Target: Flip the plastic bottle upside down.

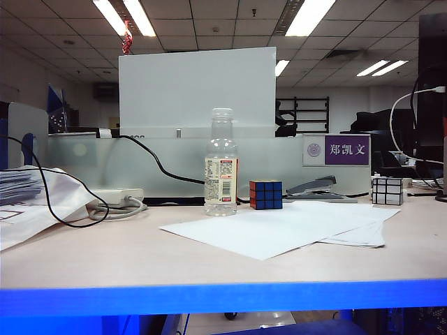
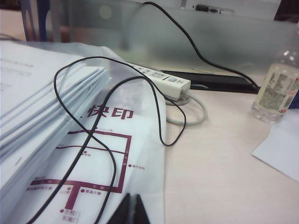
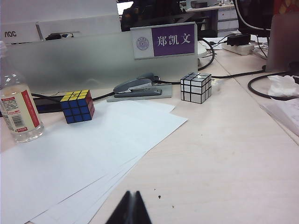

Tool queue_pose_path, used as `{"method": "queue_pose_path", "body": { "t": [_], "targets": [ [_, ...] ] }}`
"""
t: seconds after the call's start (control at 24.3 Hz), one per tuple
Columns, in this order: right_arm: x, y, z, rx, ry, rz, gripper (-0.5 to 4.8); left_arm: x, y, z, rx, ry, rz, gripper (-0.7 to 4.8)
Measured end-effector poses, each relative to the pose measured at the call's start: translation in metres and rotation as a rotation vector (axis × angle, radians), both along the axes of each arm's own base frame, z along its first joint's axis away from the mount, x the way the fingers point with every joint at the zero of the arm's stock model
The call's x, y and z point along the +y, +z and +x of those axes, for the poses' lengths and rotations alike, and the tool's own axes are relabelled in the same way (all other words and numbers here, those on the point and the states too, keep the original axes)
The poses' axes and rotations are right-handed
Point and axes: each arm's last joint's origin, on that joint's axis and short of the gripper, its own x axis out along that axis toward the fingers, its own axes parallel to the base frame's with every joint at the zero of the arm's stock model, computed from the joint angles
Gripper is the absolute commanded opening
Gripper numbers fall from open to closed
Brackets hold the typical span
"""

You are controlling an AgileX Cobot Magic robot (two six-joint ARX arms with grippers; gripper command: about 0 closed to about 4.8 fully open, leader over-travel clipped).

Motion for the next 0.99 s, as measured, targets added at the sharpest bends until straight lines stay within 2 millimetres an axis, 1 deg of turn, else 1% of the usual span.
{"method": "queue_pose_path", "body": {
  "t": [0.08, 0.16, 0.21, 0.33, 0.41, 0.45, 0.53, 0.74, 0.82, 0.86, 0.9, 0.95, 0.99],
  "targets": [
    [0.001, 0.000, 0.000, 0.001, 0.040, 0.008, -0.05, 0.000, 0.000, 0.000, -0.001, -0.001, 0.011, -0.05],
    [0.004, 0.000, 0.000, 0.002, 0.136, 0.010, -0.05, 0.000, 0.000, 0.000, -0.001, -0.002, 0.025, -0.05],
    [0.006, 0.000, -0.001, 0.003, 0.226, 0.010, -0.05, 0.000, 0.000, 0.000, -0.001, -0.002, 0.028, -0.05],
    [0.009, 0.000, -0.002, 0.005, 0.308, 0.014, -0.05, 0.000, 0.000, 0.000, -0.001, -0.008, 0.030, -0.05],
    [0.010, 0.000, -0.002, 0.013, 0.362, 0.043, -0.05, -0.004, 0.001, -0.001, -0.011, -0.153, 0.021, -0.05],
    [0.012, 0.000, -0.003, 0.018, 0.419, 0.058, -0.05, -0.009, 0.004, -0.002, -0.048, -0.330, 0.014, -0.05],
    [0.013, 0.000, -0.004, 0.024, 0.465, 0.071, -0.05, -0.013, 0.009, -0.004, -0.104, -0.481, 0.016, -0.05],
    [0.013, 0.000, -0.004, 0.025, 0.468, 0.087, -0.05, -0.015, 0.009, -0.005, -0.097, -0.542, -0.004, -0.05],
    [0.015, 0.004, -0.004, 0.014, 0.483, 0.181, -0.06, -0.015, 0.009, -0.005, -0.097, -0.543, -0.005, -0.05],
    [0.016, 0.008, -0.004, -0.008, 0.464, 0.249, -0.06, -0.015, 0.009, -0.005, -0.097, -0.545, -0.008, -0.05],
    [0.017, 0.011, -0.004, -0.038, 0.428, 0.277, -0.06, -0.015, 0.009, -0.005, -0.095, -0.549, -0.013, -0.05],
    [0.017, 0.023, -0.003, -0.170, 0.326, 0.328, -0.06, -0.015, 0.009, -0.005, -0.093, -0.552, -0.023, -0.05],
    [0.018, 0.031, -0.003, -0.252, 0.282, 0.347, -0.06, -0.015, 0.010, -0.005, -0.095, -0.553, -0.023, -0.05]
  ]
}}
